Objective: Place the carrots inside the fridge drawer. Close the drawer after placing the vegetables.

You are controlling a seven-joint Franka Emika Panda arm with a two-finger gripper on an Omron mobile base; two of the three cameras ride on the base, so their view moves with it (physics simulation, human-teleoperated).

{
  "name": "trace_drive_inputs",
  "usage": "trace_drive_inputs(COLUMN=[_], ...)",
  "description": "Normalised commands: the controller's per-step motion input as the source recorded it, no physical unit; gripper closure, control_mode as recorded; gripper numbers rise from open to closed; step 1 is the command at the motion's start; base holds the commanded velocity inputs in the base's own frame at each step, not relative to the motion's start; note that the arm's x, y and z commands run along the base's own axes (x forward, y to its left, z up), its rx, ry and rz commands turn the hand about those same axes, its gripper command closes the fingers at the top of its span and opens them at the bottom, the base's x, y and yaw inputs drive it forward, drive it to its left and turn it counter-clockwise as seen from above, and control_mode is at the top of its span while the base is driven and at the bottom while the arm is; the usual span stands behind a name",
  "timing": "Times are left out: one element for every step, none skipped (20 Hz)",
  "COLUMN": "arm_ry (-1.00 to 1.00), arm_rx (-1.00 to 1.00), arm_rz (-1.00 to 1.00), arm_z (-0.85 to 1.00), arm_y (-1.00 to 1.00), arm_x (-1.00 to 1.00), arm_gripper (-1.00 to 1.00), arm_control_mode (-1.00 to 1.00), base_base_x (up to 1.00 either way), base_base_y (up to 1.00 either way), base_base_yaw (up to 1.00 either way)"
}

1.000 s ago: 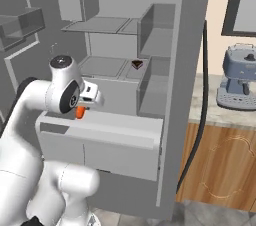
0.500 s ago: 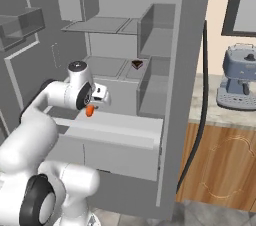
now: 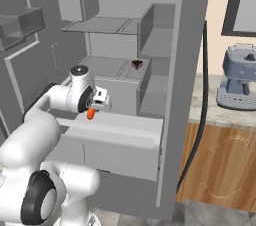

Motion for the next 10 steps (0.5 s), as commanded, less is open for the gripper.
trace_drive_inputs(arm_ry=[-0.04,-0.02,-0.02,0.00,0.00,0.00,0.00,0.00,0.00,0.00], arm_rx=[0.00,0.00,0.00,0.00,0.00,0.00,0.00,0.00,0.00,0.00], arm_rz=[0.00,0.00,0.00,0.00,0.00,0.00,0.00,0.00,0.00,0.00], arm_z=[-0.17,-0.16,-0.20,-0.24,-0.27,-0.27,-0.29,-0.29,-0.28,-0.21], arm_y=[0.01,0.06,0.06,0.05,0.05,0.08,0.07,0.08,0.06,0.09], arm_x=[-0.41,-0.32,-0.36,-0.31,-0.30,-0.26,-0.26,-0.28,-0.31,-0.21], arm_gripper=[1.00,1.00,1.00,1.00,1.00,1.00,1.00,1.00,1.00,1.00], arm_control_mode=[-1.00,-1.00,-1.00,-1.00,-1.00,-1.00,-1.00,-1.00,-1.00,-1.00], base_base_x=[0.00,0.00,0.00,0.00,0.00,0.00,0.00,0.00,0.00,0.00], base_base_y=[0.00,0.00,0.00,0.00,0.00,0.00,0.00,0.00,0.00,0.00], base_base_yaw=[0.00,0.00,0.00,0.00,0.00,0.00,0.00,0.00,0.00,0.00])
